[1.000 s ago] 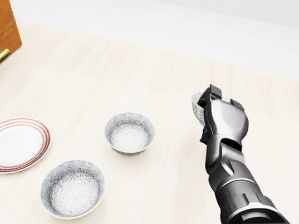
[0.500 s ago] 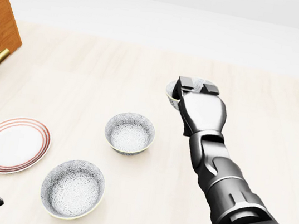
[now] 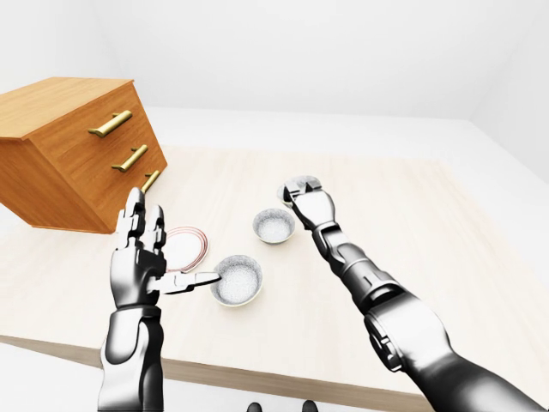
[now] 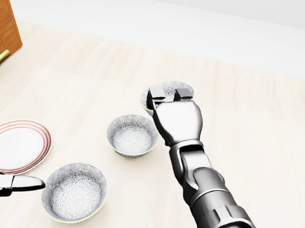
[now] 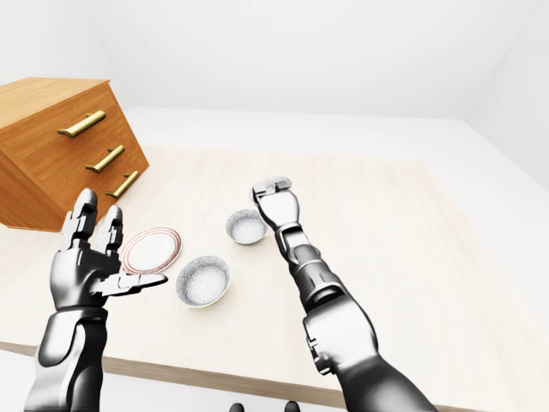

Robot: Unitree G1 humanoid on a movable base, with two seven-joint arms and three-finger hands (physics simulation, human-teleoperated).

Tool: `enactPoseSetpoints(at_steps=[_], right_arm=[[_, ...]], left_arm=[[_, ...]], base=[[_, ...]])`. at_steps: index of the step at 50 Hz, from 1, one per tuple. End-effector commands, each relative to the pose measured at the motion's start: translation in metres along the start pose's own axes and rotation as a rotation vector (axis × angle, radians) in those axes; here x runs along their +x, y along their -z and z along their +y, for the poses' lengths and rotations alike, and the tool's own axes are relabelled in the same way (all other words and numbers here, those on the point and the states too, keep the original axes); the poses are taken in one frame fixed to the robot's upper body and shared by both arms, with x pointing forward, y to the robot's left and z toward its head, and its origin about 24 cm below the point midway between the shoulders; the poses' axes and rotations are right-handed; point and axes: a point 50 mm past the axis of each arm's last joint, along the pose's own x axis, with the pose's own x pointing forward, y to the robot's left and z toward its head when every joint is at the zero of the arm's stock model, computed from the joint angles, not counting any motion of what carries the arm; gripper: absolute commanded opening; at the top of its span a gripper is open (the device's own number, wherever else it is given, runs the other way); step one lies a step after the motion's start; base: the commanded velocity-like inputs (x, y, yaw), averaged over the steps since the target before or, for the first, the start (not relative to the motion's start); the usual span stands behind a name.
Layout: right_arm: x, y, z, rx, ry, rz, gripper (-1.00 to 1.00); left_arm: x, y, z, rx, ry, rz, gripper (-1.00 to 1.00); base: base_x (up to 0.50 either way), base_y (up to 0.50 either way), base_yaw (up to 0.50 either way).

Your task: Stack the bowl at the front on the bowl in the middle.

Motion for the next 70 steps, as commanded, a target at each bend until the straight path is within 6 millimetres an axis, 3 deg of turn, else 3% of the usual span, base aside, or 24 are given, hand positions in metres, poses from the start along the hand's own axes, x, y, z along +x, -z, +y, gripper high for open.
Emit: enactPoseSetpoints(at_steps=[1,23,42,70], right_arm=[[0.001,-0.02,-0.003,-0.066,0.031,-0.095,-1.0],[-0.006,-0.038,-0.003,0.042,0.101,-0.102,-1.0],[-0.024,-0.048,0.003,0.202,0.149,-0.064,-1.0],[-0.037,-0.053,0.043,0.1,-0.058,-0.104,-1.0]], left_arm=[[0.01,0.01,-0.009,-0.006,0.013,0.032,1.0],[0.009,0.014,-0.009,-0.01,0.011,0.05,1.0],[0.006,0.014,-0.007,-0.012,0.01,0.057,1.0],[0.002,0.012,-0.006,-0.004,0.011,0.052,1.0]], base=[[0.0,0.0,0.0],[0.0,0.0,0.0],[0.0,0.0,0.0],[0.0,0.0,0.0]])
